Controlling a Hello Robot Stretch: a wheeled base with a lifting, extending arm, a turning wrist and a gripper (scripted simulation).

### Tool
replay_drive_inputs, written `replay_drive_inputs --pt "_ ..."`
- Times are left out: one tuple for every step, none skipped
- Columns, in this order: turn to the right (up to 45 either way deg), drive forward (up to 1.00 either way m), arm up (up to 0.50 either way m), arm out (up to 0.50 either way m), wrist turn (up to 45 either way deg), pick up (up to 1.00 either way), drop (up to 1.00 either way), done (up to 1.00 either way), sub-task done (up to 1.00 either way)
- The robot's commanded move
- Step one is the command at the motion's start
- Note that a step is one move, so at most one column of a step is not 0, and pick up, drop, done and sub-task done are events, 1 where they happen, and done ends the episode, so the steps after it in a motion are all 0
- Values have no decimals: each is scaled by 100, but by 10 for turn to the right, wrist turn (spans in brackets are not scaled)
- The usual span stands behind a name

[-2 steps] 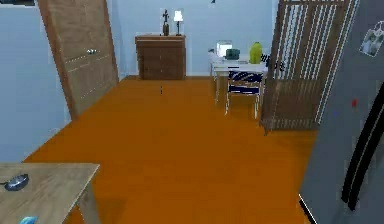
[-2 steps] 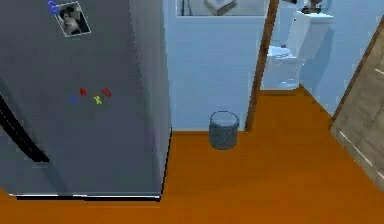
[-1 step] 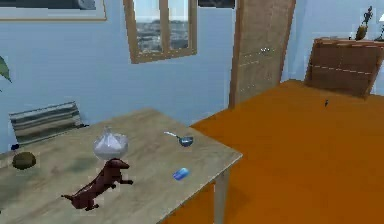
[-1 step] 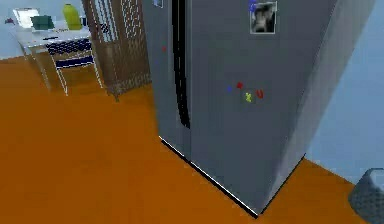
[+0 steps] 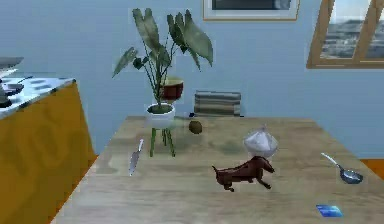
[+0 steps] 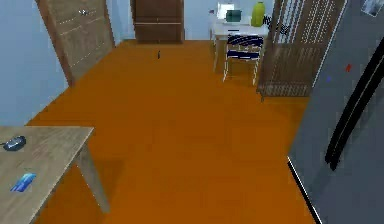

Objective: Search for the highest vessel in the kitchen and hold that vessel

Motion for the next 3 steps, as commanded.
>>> replay_drive_inputs --pt "-450 0 0 0 0 0 0 0 0" --pt "-210 0 0 0 0 0 0 0 0" --pt "450 0 0 0 0 0 0 0 0"
